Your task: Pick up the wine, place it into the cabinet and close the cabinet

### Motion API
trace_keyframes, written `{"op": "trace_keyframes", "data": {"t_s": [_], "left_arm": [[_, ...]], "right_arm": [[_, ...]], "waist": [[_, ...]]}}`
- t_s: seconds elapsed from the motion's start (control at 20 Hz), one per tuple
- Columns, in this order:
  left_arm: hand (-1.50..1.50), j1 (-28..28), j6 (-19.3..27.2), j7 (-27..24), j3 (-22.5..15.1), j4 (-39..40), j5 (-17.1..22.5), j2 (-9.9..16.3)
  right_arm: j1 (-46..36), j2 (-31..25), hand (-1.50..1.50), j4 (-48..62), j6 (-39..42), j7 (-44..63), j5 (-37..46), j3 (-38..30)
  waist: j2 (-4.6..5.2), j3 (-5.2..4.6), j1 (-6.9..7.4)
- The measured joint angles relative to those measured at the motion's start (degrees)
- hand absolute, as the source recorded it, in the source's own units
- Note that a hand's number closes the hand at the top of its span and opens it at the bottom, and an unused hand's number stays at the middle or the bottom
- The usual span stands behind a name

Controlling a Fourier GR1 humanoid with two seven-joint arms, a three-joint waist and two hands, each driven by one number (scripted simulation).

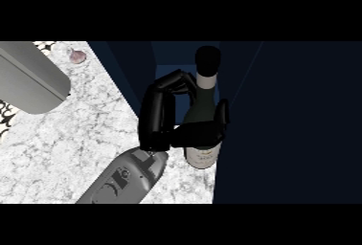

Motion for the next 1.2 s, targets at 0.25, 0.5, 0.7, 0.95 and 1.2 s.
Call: {"op": "trace_keyframes", "data": {"t_s": [0.25, 0.5, 0.7, 0.95, 1.2], "left_arm": [[1.5, 1.8, -0.7, -4.8, 0.7, 2.3, 4.0, 0.0], [1.5, 2.5, -0.4, -11.1, 0.6, 6.8, 8.0, 0.0], [1.5, 2.4, -0.7, -13.6, 0.5, 10.9, 7.8, 0.2], [1.5, 2.0, -0.3, -16.9, 0.2, 15.7, 6.5, 0.1], [1.5, 1.8, -1.5, -20.7, 2.5, 19.5, 6.7, 0.1]], "right_arm": [[0.6, -0.8, -1.5, 0.1, 0.7, -0.1, -0.1, -1.0], [-0.2, -0.6, -1.5, 0.3, 0.3, 0.1, -0.2, -0.7], [-0.5, -0.3, -1.5, 0.2, -0.3, 0.4, 0.0, 0.2], [1.6, -0.6, -1.5, 0.0, 0.8, -1.0, -0.1, -0.6], [1.0, -0.8, -1.5, 0.0, 0.4, -0.2, -0.2, -0.6]], "waist": [[0.02, 0.0, 0.02], [0.05, 0.0, -0.06], [0.03, -0.01, -0.02], [0.02, 0.0, -0.19], [0.02, 0.0, -0.07]]}}
